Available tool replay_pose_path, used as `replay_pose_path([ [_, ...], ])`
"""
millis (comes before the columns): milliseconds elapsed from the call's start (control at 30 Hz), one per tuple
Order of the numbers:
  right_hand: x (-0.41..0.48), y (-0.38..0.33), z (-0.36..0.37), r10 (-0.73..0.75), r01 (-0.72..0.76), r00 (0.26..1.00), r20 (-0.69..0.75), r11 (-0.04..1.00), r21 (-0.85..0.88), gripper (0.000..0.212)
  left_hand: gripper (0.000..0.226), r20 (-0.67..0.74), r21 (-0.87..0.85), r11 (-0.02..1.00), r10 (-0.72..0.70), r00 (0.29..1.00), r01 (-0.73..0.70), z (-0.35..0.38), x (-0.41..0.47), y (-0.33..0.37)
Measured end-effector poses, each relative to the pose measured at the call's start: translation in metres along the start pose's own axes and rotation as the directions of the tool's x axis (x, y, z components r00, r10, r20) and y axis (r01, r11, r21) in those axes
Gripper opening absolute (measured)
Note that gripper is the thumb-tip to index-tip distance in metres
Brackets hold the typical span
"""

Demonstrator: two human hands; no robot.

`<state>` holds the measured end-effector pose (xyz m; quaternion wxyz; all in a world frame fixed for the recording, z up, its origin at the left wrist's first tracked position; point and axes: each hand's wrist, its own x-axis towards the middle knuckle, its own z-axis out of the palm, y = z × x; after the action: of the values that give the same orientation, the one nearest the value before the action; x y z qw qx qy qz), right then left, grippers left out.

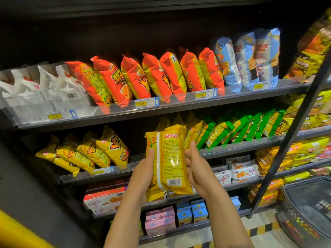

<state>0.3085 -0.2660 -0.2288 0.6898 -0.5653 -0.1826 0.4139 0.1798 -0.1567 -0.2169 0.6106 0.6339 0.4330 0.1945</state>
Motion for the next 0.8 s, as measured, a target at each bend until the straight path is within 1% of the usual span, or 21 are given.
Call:
replay_pose_path([
  [67,0.002,-0.006,-0.008,0.016,-0.016,1.0,-0.002,0.999,0.04,0.072,0.062,0.11,-0.25,0.964,-0.065,0.992,0.091,-0.002,0.001,-0.004],
  [133,0.001,-0.011,-0.013,0.003,-0.005,1.0,0.018,0.997,0.074,0.08,0.066,0.2,-0.416,0.895,-0.085,0.976,0.164,-0.003,0.005,-0.008],
  [233,0.001,-0.014,-0.015,-0.035,0.034,0.999,0.018,0.998,0.047,0.083,0.065,0.206,-0.469,0.871,-0.053,0.977,0.147,-0.001,0.009,-0.011],
  [300,0.001,-0.015,-0.015,-0.064,0.064,0.998,0.018,0.998,-0.018,0.083,0.063,0.178,-0.444,0.888,-0.048,0.983,0.124,0.001,0.01,-0.012],
  [367,-0.002,-0.016,-0.015,-0.107,0.116,0.992,0.068,0.984,-0.137,0.076,0.063,0.131,-0.361,0.93,-0.019,0.991,0.065,0.002,0.01,-0.011],
  [433,-0.006,-0.016,-0.014,-0.153,0.185,0.978,0.142,0.952,-0.245,0.061,0.063,0.089,-0.215,0.975,0.083,0.993,-0.062,0.003,0.012,-0.01],
  [467,-0.007,-0.015,-0.013,-0.175,0.212,0.972,0.155,0.941,-0.263,0.056,0.059,0.07,-0.142,0.981,0.145,0.987,-0.134,0.004,0.012,-0.01],
  [500,-0.007,-0.014,-0.015,-0.197,0.232,0.969,0.152,0.935,-0.269,0.055,0.054,0.065,-0.096,0.976,0.202,0.977,-0.195,0.006,0.011,-0.009],
  [567,-0.006,-0.011,-0.021,-0.241,0.271,0.961,0.138,0.92,-0.282,0.057,0.045,0.092,-0.086,0.956,0.287,0.953,-0.28,0.007,0.008,-0.008],
  [633,-0.006,-0.01,-0.028,-0.268,0.297,0.953,0.14,0.916,-0.271,0.06,0.041,0.136,-0.098,0.938,0.342,0.93,-0.331,0.006,0.006,-0.006],
  [700,-0.004,-0.009,-0.036,-0.278,0.306,0.95,0.144,0.923,-0.235,0.065,0.041,0.171,-0.103,0.921,0.388,0.906,-0.375,0.004,0.003,-0.006],
  [800,-0.003,-0.009,-0.041,-0.297,0.326,0.941,0.161,0.924,-0.201,0.067,0.045,0.196,-0.115,0.909,0.417,0.887,-0.401,0.003,0.003,-0.007],
])
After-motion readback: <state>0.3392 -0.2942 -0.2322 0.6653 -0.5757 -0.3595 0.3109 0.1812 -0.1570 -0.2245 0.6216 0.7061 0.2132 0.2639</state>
